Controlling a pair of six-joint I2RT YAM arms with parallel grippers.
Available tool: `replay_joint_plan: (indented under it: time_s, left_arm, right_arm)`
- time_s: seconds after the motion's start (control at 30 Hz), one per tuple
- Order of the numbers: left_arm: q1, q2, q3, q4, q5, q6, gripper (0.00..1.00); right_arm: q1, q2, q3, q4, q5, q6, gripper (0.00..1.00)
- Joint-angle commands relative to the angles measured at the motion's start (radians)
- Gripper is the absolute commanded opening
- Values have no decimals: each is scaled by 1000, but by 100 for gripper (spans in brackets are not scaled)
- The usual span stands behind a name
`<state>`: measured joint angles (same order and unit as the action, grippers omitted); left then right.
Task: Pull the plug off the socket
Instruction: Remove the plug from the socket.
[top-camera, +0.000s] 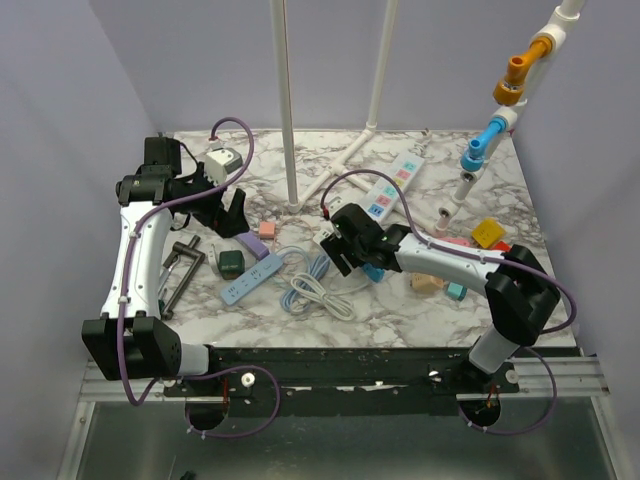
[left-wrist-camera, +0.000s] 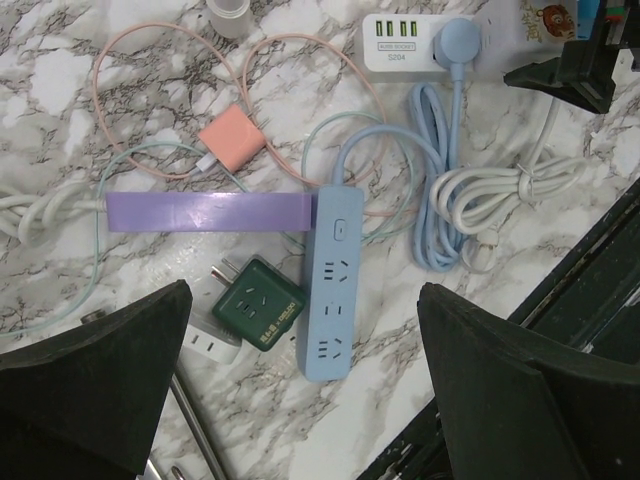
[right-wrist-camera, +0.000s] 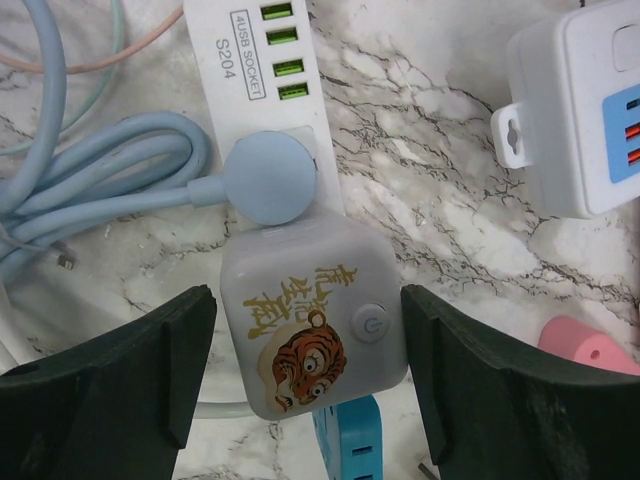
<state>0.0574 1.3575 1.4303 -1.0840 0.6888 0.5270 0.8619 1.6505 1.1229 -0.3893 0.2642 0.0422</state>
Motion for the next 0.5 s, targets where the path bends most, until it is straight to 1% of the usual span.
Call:
replay_joint_plan:
  time_s: [0.0, 0.03, 0.07, 0.13, 0.17, 0.2, 0.23, 0.27, 0.37, 0.47]
  left_arm:
    - [-1, -10, 17, 14, 13, -76, 98]
    - [-1, -11, 15, 16, 15, -12, 99]
    - [-1, -12, 13, 21, 18, -11, 99]
    - [0, -18, 6, 32, 26, -18, 98]
    - [-1, -20, 7, 36, 30, -22, 98]
    - [-1, -21, 5, 42, 35, -26, 98]
    - [-2, -20, 5, 44, 42, -27, 99]
    - [-6, -20, 6, 43, 52, -19, 98]
    - [-31, -26, -10, 47, 76, 26, 99]
    - [-99, -32, -45, 61, 81, 78, 98]
  right_arm:
    - [0, 46, 11, -3, -58, -16, 77]
    - [0, 52, 11, -4, -65, -16, 74]
    - [0, 57, 11, -2, -71, -16, 68]
    - [0, 61, 11, 1, -73, -20, 52]
    - [0, 60, 12, 0, -74, -40, 39]
    - [0, 56, 14, 2, -70, -45, 24]
    - [0, 46, 17, 5, -61, -49, 5]
    - [0, 37, 20, 6, -47, -48, 1]
    - [0, -12, 32, 12, -15, -48, 1]
    - [0, -77, 28, 26, -19, -64, 1]
